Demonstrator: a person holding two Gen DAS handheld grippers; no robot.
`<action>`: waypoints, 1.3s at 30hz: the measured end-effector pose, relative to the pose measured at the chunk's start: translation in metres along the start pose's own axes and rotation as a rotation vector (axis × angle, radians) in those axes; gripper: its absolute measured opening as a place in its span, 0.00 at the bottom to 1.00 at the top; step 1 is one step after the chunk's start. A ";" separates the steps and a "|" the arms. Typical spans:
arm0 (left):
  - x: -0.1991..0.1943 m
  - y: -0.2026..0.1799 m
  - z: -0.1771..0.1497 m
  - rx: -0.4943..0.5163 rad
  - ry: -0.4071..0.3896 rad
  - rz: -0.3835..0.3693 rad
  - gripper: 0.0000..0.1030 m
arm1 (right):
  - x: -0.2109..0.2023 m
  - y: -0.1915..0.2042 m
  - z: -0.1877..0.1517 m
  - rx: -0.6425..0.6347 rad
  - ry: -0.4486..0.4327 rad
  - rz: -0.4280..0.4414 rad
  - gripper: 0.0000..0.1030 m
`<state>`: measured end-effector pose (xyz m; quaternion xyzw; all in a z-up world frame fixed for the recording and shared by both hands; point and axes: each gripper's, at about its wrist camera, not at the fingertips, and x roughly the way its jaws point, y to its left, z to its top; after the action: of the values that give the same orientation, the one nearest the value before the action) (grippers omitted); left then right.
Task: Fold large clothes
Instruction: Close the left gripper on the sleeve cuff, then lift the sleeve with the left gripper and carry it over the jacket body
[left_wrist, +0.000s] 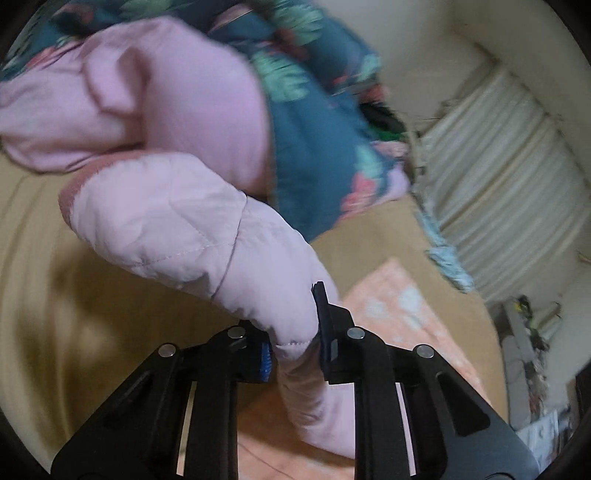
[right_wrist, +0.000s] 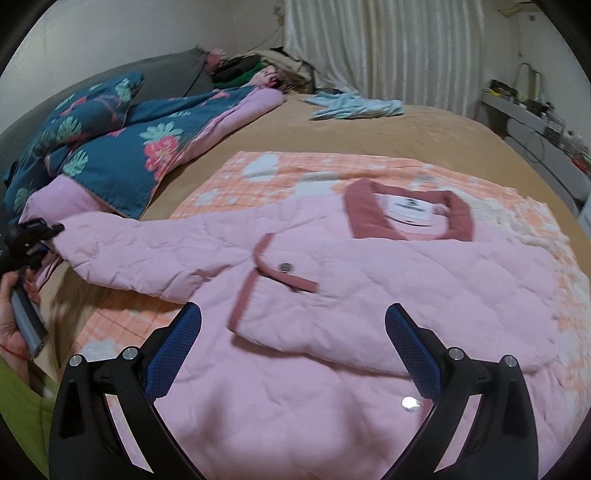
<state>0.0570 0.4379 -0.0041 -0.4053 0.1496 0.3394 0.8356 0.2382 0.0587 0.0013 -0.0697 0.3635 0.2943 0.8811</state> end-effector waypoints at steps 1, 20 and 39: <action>-0.010 -0.012 0.000 0.028 -0.016 -0.030 0.10 | -0.008 -0.008 -0.003 0.012 -0.011 -0.013 0.96; -0.095 -0.156 -0.045 0.312 -0.068 -0.275 0.08 | -0.113 -0.100 -0.044 0.147 -0.092 -0.158 0.96; -0.117 -0.265 -0.120 0.570 0.010 -0.379 0.07 | -0.184 -0.171 -0.077 0.322 -0.169 -0.187 0.96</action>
<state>0.1570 0.1753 0.1348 -0.1774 0.1645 0.1208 0.9627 0.1856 -0.1933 0.0554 0.0633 0.3227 0.1542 0.9317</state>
